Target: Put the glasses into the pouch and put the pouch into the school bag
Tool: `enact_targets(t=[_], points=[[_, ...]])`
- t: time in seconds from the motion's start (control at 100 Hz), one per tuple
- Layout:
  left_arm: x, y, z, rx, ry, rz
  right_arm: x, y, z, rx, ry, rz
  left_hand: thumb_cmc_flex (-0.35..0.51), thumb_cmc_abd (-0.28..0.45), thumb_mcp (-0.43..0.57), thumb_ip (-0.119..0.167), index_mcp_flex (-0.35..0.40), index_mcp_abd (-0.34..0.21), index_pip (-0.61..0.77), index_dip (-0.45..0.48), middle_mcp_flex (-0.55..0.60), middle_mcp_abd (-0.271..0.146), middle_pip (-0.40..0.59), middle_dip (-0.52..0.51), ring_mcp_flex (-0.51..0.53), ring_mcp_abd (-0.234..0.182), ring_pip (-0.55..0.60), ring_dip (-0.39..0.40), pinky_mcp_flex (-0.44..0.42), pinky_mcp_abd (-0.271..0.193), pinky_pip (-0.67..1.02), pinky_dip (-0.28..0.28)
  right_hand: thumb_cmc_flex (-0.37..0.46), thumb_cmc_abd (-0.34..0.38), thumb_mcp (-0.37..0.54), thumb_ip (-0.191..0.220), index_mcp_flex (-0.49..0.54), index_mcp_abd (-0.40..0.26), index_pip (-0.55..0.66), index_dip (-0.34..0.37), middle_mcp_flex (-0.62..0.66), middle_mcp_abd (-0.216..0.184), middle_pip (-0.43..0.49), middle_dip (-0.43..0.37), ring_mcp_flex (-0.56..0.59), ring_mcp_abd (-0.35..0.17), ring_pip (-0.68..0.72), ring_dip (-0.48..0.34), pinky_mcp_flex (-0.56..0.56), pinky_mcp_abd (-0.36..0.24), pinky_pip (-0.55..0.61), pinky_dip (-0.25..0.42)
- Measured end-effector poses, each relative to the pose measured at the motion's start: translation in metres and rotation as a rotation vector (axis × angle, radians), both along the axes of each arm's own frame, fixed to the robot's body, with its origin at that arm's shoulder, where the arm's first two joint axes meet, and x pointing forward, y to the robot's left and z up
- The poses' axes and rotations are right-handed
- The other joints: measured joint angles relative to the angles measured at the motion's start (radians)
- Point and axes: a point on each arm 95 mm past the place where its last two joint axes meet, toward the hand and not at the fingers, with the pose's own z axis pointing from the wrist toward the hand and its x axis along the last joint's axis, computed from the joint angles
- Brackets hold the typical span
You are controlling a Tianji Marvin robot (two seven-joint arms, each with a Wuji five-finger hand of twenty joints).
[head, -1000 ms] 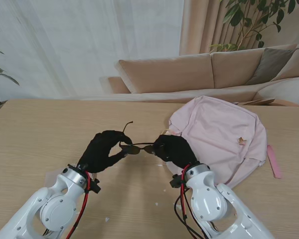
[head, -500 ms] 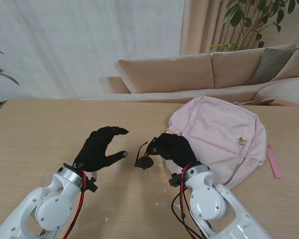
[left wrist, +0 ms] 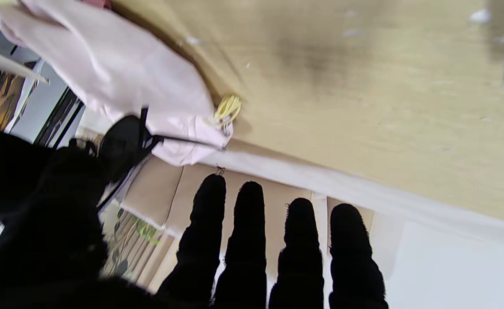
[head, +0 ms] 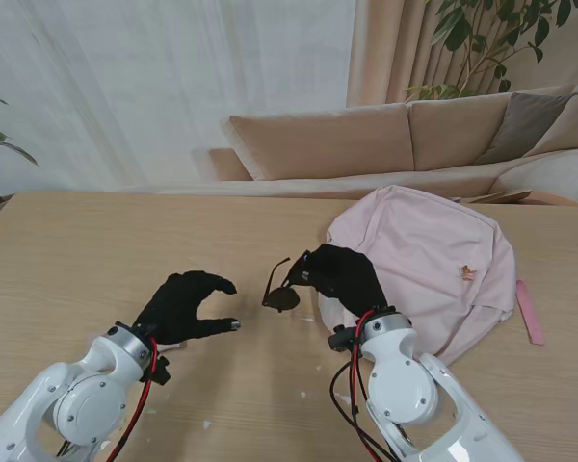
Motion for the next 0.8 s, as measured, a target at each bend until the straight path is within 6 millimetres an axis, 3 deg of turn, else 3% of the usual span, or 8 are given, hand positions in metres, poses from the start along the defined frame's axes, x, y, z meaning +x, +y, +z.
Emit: enact_targets(t=[0.14,0.36,0.58,0.8], points=[[-0.001,0.001,-0.006,0.054,0.061,-0.021,-0.002,0.002,0.007,0.026,-0.023,-0.004,-0.023,0.000,-0.030,0.000,0.019,0.017,-0.118,-0.089,0.000,0.009,-0.061,-0.057,0.000,0.000,-0.042,-0.030,0.000,0.004,-0.056,-0.001,0.000,0.000,0.000,0.000,0.000,0.000,0.000,0.000,0.000,0.000,0.000,0.001,0.000,0.000,0.000,0.000,0.000,0.000,0.000,0.000],[0.001,-0.008,-0.011,0.096,0.088,-0.056,-0.007,0.006,0.015,0.073,-0.060,0.023,-0.100,-0.069,0.131,-0.018,-0.002,0.024,-0.219,-0.172,-0.027,0.006,-0.099,-0.092,0.000,-0.007,-0.087,-0.035,0.000,0.005,-0.112,-0.002,0.000,0.000,0.000,0.000,0.000,0.000,0.000,0.001,0.000,0.000,0.000,0.001,0.000,0.000,0.000,0.000,0.000,0.001,0.000,0.000],[0.004,-0.014,-0.015,0.003,0.144,-0.080,-0.014,0.014,0.016,0.106,-0.067,0.087,-0.124,-0.109,0.248,-0.031,-0.155,0.038,-0.264,-0.189,-0.112,-0.011,-0.124,-0.101,-0.017,-0.025,-0.126,-0.040,-0.010,0.006,-0.149,-0.002,0.000,0.000,0.000,0.000,0.000,0.000,-0.001,0.002,0.000,0.000,0.000,0.005,0.000,0.000,0.000,0.000,0.000,0.003,0.000,0.000],[0.005,-0.017,-0.017,-0.122,0.160,-0.083,-0.017,0.018,0.014,0.120,-0.053,0.132,-0.124,-0.131,0.300,-0.031,-0.155,0.071,-0.200,-0.165,-0.112,-0.006,-0.089,-0.101,-0.017,-0.025,-0.125,-0.043,-0.003,0.007,-0.149,0.013,0.000,0.000,0.000,0.000,0.000,0.000,-0.001,0.002,0.000,0.000,0.000,0.006,0.000,0.000,0.000,0.000,-0.001,0.003,0.000,0.000]])
